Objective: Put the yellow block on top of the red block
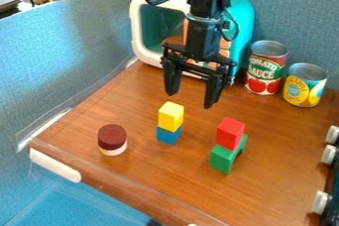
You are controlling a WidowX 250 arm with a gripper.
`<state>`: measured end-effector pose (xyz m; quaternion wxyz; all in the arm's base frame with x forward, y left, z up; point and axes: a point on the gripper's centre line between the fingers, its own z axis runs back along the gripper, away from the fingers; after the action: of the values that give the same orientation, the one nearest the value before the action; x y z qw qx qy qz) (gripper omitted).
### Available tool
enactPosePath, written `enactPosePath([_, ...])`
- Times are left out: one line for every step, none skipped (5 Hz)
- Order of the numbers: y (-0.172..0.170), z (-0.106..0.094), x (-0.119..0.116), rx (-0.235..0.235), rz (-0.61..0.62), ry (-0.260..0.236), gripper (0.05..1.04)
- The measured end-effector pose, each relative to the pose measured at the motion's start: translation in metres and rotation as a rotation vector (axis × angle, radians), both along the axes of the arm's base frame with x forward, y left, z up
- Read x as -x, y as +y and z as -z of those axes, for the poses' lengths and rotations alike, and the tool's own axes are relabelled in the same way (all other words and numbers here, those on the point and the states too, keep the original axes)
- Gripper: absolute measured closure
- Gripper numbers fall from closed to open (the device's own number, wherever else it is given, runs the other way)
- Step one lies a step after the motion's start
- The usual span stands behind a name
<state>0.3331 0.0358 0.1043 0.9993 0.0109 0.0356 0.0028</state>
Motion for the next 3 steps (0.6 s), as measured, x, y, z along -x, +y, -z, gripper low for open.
enactPosePath([0.000,0.013,0.001,0.004,-0.001,0.038,0.082])
enactPosePath([0.008,0.011,0.000,0.008,-0.010,0.034,0.082])
enactPosePath([0.017,0.011,0.003,0.020,-0.037,0.041,0.082])
